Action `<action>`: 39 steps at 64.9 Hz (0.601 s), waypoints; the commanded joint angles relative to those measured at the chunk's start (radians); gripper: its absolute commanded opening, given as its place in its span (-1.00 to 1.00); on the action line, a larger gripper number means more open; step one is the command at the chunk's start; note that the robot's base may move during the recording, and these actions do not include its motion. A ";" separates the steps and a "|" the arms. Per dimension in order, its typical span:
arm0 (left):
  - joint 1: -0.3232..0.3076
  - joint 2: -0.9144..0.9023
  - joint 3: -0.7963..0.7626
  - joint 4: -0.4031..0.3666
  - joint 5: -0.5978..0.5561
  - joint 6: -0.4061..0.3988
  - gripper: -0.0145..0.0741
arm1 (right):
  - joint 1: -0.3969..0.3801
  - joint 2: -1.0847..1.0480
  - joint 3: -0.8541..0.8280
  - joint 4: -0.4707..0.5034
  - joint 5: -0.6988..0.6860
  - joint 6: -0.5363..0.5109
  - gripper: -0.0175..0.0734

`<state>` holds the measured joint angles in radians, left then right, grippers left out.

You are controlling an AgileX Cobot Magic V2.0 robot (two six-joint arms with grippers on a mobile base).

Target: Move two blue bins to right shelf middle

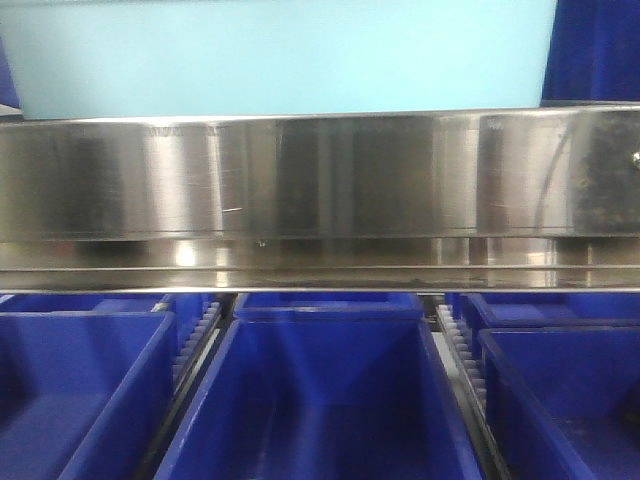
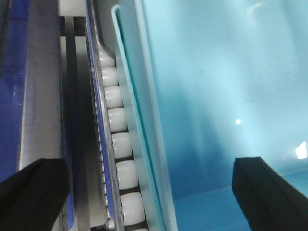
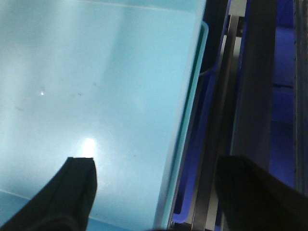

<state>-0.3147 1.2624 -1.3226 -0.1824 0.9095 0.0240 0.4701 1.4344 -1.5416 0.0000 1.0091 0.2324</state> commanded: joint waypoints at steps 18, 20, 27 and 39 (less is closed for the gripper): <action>-0.039 0.080 -0.009 0.041 0.015 0.009 0.66 | 0.001 0.079 0.002 -0.012 0.009 0.004 0.25; -0.039 0.090 -0.009 0.047 0.015 0.009 0.66 | 0.001 0.090 0.002 -0.012 0.009 0.004 0.25; -0.039 0.120 -0.009 0.047 0.017 0.009 0.66 | 0.001 0.123 0.002 -0.012 0.040 0.004 0.25; -0.039 0.150 -0.009 0.047 0.040 0.009 0.65 | 0.001 0.158 0.021 -0.012 0.087 0.004 0.19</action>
<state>-0.3488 1.4050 -1.3244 -0.1359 0.9412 0.0303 0.4701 1.5775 -1.5370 0.0000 1.0640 0.2343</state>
